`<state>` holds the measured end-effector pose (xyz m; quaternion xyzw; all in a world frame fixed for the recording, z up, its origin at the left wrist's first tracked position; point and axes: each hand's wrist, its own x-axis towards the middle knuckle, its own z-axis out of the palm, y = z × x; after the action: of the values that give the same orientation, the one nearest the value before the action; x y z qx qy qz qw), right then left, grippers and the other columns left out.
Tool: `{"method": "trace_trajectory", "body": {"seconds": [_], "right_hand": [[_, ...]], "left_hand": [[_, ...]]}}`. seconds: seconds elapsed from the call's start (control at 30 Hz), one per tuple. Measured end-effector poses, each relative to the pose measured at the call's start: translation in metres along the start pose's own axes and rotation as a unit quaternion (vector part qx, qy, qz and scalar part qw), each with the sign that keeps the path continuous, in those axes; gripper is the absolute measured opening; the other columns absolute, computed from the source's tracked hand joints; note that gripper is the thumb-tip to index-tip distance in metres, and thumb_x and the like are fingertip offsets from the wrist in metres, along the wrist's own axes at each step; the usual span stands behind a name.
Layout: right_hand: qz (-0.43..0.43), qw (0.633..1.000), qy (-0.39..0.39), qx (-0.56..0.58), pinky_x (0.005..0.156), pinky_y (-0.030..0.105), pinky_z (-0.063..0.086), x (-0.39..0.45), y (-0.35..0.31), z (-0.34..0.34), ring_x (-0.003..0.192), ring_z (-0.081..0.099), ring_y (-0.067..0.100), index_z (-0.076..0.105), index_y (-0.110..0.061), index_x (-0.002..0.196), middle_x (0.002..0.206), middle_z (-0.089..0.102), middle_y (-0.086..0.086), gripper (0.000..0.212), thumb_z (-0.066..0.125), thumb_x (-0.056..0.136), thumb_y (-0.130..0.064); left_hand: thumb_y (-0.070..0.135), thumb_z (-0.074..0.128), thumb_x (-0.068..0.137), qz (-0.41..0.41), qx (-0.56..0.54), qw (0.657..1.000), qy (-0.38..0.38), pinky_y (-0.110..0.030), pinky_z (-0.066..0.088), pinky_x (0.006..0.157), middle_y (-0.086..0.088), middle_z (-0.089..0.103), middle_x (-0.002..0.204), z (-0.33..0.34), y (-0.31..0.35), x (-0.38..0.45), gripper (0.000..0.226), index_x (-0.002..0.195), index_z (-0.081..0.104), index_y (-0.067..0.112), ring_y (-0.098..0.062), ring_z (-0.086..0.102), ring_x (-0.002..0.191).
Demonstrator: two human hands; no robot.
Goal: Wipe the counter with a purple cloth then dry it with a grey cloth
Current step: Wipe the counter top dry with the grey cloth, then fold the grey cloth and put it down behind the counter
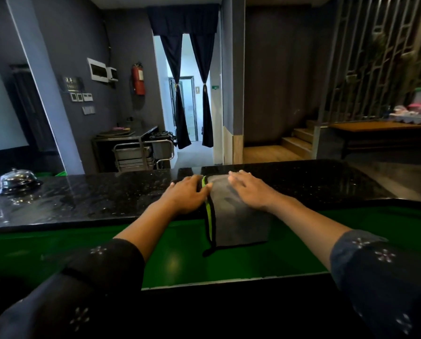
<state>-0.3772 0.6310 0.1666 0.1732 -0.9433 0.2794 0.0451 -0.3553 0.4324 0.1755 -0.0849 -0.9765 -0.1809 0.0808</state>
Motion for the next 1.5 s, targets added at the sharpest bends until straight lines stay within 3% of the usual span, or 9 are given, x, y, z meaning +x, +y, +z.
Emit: {"method": "trace_trajectory", "body": {"seconds": [0.2,0.5,0.63,0.77,0.87,1.03,1.2,1.37,1.5], "right_hand": [[-0.034,0.989,-0.042,-0.139,0.118,0.042,0.008,-0.033,0.035,-0.011,0.148,0.013,0.017,0.022,-0.029,0.152,0.161,0.016,-0.003,0.056,0.024,0.101,-0.052],[-0.103,0.99,-0.035,-0.091,0.109,0.028,0.028,-0.053,0.043,-0.026,0.136,0.037,0.015,0.038,-0.028,0.147,0.15,0.039,-0.003,0.061,0.057,0.091,-0.046],[-0.127,0.991,0.031,-0.041,0.085,0.008,0.035,-0.067,0.047,-0.022,0.11,0.053,0.007,0.058,-0.027,0.131,0.118,0.059,-0.004,0.048,0.071,0.085,-0.029],[-0.139,0.986,0.085,-0.022,0.068,0.01,0.037,-0.076,0.038,-0.03,0.081,0.056,0.001,0.074,-0.021,0.102,0.087,0.064,-0.01,0.026,0.079,0.077,-0.02],[-0.123,0.986,0.101,0.053,0.069,0.012,0.04,-0.084,0.028,-0.043,0.08,0.06,-0.001,0.074,-0.021,0.09,0.083,0.068,-0.01,0.014,0.079,0.077,-0.019],[-0.106,0.95,0.112,0.273,0.069,0.022,0.05,-0.1,0.003,-0.059,0.077,0.064,0.003,0.068,-0.018,0.088,0.083,0.068,-0.003,0.005,0.065,0.09,-0.013],[-0.048,0.888,0.154,0.431,0.063,0.026,0.056,-0.125,-0.04,-0.053,0.08,0.066,0.008,0.06,-0.02,0.094,0.088,0.066,-0.003,0.015,0.048,0.099,-0.027],[-0.037,0.88,0.282,0.38,0.071,0.023,0.05,-0.149,-0.071,-0.031,0.086,0.062,0.01,0.058,-0.02,0.095,0.093,0.065,0.0,0.021,0.044,0.1,-0.035],[-0.033,0.868,0.325,0.374,0.069,0.021,0.05,-0.164,-0.094,-0.009,0.083,0.06,0.01,0.056,-0.024,0.091,0.09,0.062,-0.001,0.019,0.043,0.101,-0.034]], "left_hand": [[0.07,0.02,0.088,0.062,0.064,0.993,-0.08,-0.046,0.003,0.118,0.001,0.009,0.16,0.023,0.015,-0.003,0.078,0.151,0.017,0.026,-0.016,0.006,0.147],[0.066,0.048,0.083,0.13,0.056,0.989,0.03,-0.036,0.035,0.107,0.006,0.043,0.146,0.022,0.01,-0.036,0.067,0.141,0.042,0.032,-0.013,0.039,0.134],[0.054,0.059,0.085,0.137,-0.028,0.986,0.094,-0.033,0.049,0.092,0.008,0.062,0.126,0.028,0.004,-0.05,0.042,0.124,0.059,0.038,-0.011,0.057,0.113],[0.048,0.065,0.082,0.127,-0.107,0.98,0.106,-0.035,0.054,0.064,0.006,0.07,0.081,0.022,0.008,-0.061,0.023,0.099,0.072,0.033,-0.006,0.06,0.068],[0.038,0.072,0.08,0.122,-0.212,0.963,0.117,-0.019,0.045,0.053,0.001,0.066,0.067,0.005,0.017,-0.07,0.016,0.084,0.074,0.023,-0.002,0.054,0.055],[0.028,0.065,0.087,0.119,-0.42,0.894,0.103,-0.022,0.055,0.067,-0.006,0.068,0.081,-0.029,0.037,-0.086,0.026,0.094,0.065,0.003,-0.012,0.067,0.075],[0.033,0.058,0.091,0.122,-0.454,0.864,0.178,-0.018,0.05,0.059,0.0,0.062,0.079,-0.046,0.061,-0.103,0.019,0.088,0.06,0.014,-0.002,0.06,0.07],[0.042,0.056,0.091,0.115,-0.425,0.865,0.242,-0.041,0.054,0.067,-0.02,0.062,0.086,-0.047,0.062,-0.128,0.039,0.092,0.057,0.003,-0.014,0.057,0.072],[0.042,0.056,0.091,0.106,-0.426,0.863,0.25,-0.034,0.053,0.065,-0.011,0.063,0.08,-0.052,0.05,-0.151,0.035,0.089,0.059,0.007,-0.008,0.058,0.07]]}}
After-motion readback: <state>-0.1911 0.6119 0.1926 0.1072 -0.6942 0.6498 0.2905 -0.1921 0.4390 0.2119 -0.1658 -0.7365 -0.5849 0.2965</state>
